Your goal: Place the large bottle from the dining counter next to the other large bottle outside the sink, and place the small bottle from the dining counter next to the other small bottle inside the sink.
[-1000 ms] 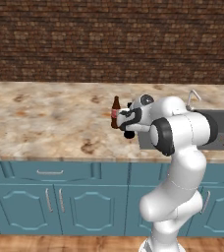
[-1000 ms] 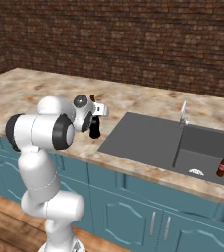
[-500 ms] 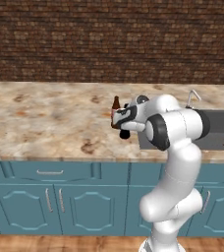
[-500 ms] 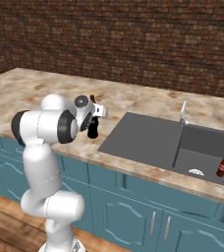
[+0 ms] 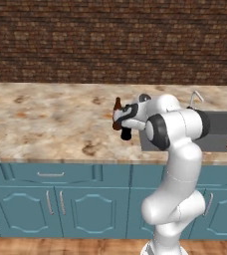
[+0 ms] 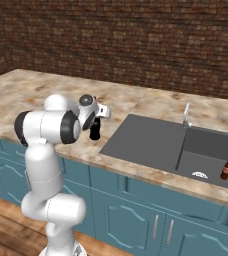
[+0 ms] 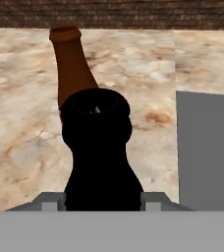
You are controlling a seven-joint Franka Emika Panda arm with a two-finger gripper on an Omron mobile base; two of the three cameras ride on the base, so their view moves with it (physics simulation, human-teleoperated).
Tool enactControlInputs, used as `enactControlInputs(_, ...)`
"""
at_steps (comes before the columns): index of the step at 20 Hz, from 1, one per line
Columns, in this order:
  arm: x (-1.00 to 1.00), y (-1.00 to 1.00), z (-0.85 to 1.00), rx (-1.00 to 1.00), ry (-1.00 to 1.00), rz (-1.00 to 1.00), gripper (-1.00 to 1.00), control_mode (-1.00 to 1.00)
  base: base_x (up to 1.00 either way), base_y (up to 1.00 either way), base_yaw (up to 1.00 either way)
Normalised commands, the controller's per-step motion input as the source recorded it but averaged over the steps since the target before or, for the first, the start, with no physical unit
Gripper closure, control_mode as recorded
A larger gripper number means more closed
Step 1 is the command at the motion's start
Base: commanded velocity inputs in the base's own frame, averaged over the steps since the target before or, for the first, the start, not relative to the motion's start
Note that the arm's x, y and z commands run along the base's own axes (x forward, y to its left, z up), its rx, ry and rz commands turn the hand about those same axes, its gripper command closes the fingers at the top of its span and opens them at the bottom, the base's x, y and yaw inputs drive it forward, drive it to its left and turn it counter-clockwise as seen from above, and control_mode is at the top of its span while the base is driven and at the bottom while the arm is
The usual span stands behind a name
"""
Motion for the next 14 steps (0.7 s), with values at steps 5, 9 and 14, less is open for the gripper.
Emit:
enactControlInputs(5, 0.06, 0.00, -0.59, 0.00, 0.00, 0.03, 1.00, -1.00, 0.00, 0.00, 0.00)
enactControlInputs(9, 0.01, 0.00, -0.69, 0.00, 0.00, 0.06, 1.00, -1.00, 0.00, 0.00, 0.00)
enactControlInputs(14, -0.01, 0.13, -0.57, 0.00, 0.00, 0.07, 1.00, -1.00, 0.00, 0.00, 0.00)
